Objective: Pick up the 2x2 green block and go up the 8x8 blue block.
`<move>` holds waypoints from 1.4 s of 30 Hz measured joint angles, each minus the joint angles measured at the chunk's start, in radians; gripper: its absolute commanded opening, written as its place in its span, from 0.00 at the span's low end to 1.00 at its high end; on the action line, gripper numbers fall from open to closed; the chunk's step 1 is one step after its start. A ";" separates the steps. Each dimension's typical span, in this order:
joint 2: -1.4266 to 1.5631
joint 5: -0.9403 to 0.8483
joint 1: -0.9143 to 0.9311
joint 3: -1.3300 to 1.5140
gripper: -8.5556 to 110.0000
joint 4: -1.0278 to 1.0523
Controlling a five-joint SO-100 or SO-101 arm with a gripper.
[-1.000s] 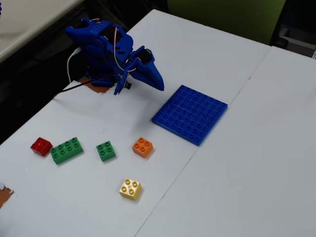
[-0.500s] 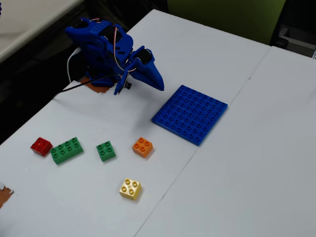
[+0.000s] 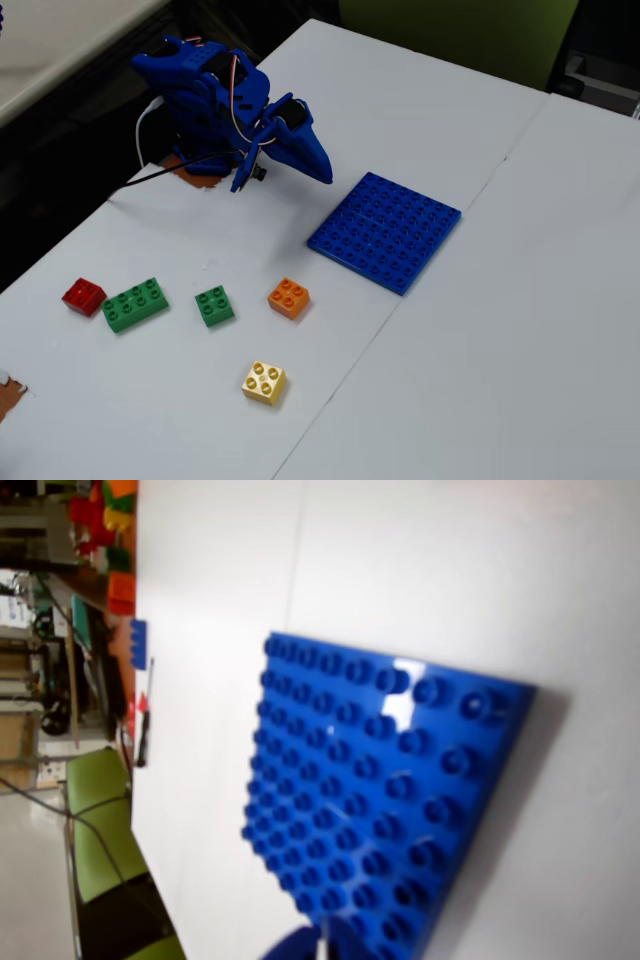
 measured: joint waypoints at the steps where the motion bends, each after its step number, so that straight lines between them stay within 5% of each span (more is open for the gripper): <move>1: 0.000 -0.006 0.002 0.000 0.11 0.000; 4: 0.000 -0.152 0.026 0.000 0.12 0.006; 16: 0.000 -1.351 0.138 -0.074 0.15 0.362; 26: -0.043 -1.308 0.140 -0.339 0.15 0.632; 34: -0.571 -1.235 0.156 -0.942 0.16 0.877; 42: -0.911 -1.356 0.357 -1.160 0.22 0.882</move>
